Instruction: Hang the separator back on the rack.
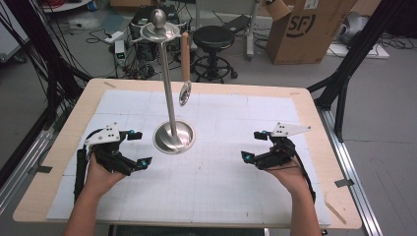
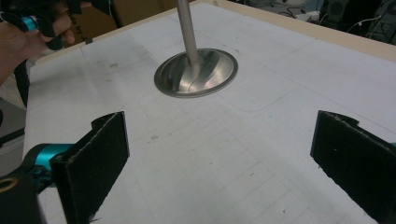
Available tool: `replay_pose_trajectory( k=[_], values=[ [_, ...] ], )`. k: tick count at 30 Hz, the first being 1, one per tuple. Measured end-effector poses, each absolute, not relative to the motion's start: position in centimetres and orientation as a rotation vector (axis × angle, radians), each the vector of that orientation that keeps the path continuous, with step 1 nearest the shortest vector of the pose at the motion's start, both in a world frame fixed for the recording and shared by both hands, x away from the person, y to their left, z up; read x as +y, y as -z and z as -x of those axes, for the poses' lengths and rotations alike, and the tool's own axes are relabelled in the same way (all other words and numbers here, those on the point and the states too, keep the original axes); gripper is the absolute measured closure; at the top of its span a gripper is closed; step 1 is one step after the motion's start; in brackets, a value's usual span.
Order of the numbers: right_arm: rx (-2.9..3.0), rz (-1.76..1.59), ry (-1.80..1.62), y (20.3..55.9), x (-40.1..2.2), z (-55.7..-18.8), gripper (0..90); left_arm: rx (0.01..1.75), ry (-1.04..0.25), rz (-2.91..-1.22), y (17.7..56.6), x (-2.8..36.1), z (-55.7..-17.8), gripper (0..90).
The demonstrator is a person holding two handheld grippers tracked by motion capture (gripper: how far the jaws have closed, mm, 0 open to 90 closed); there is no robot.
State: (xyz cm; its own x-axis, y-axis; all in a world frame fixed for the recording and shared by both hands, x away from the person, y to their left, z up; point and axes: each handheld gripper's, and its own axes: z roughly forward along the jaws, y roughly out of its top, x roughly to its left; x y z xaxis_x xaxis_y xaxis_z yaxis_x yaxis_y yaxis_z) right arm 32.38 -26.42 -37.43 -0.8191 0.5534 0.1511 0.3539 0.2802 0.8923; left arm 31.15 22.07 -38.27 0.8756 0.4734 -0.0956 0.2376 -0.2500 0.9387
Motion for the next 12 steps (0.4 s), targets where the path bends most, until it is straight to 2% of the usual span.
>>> replay_pose_trajectory(
  k=[12],
  values=[
    [2.384,-0.851,-1.54,38.14,-26.27,-32.64,3.7,0.531,-0.243,-1.855,38.34,21.76,-31.23,1.6]
  ],
)
